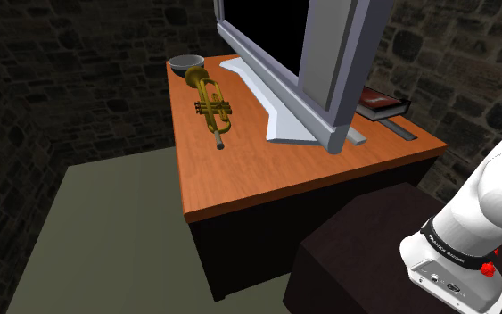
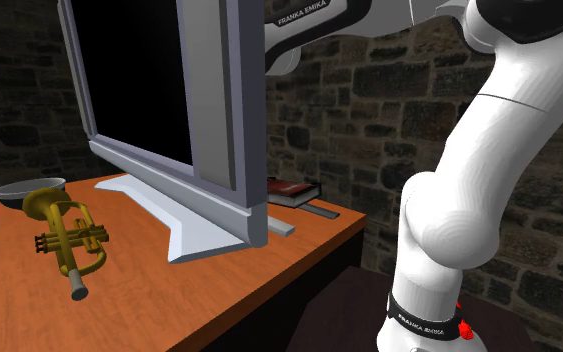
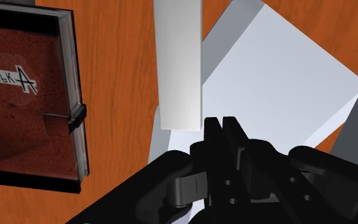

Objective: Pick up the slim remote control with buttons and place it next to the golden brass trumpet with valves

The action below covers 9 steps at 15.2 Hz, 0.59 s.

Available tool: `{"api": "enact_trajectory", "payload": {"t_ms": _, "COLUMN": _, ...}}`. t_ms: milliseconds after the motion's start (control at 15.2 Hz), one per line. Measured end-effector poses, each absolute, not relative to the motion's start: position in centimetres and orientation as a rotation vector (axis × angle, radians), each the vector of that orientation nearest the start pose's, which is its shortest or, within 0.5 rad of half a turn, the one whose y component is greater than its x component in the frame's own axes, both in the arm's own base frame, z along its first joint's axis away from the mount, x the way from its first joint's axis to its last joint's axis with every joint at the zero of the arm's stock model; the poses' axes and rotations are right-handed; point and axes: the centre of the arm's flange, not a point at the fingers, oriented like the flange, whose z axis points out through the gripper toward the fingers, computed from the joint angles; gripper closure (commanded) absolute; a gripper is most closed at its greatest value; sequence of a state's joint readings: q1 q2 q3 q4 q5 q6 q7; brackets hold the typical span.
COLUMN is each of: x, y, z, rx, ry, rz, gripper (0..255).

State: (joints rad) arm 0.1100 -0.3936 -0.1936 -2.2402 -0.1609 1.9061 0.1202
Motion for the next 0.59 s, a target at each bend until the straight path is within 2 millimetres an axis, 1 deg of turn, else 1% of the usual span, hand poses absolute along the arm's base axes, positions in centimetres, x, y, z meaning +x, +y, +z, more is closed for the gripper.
{"api": "enact_trajectory", "payload": {"t_ms": 264, "x": 44.0, "y": -5.6, "z": 52.6, "rx": -3.211, "ry": 0.229, "rz": -0.089, "gripper": 255}}
{"api": "enact_trajectory", "payload": {"t_ms": 330, "x": 44.0, "y": -5.6, "z": 52.6, "rx": -3.211, "ry": 0.229, "rz": -0.089, "gripper": 0}}
{"api": "enact_trajectory", "payload": {"t_ms": 396, "x": 44.0, "y": -5.6, "z": 52.6, "rx": -3.211, "ry": 0.229, "rz": -0.089, "gripper": 0}}
{"api": "enact_trajectory", "payload": {"t_ms": 462, "x": 43.7, "y": -5.9, "z": 52.1, "rx": -3.201, "ry": 0.227, "rz": -0.094, "gripper": 0}}
{"api": "enact_trajectory", "payload": {"t_ms": 594, "x": 43.1, "y": -7.0, "z": 50.0, "rx": -3.168, "ry": 0.221, "rz": -0.109, "gripper": 0}}
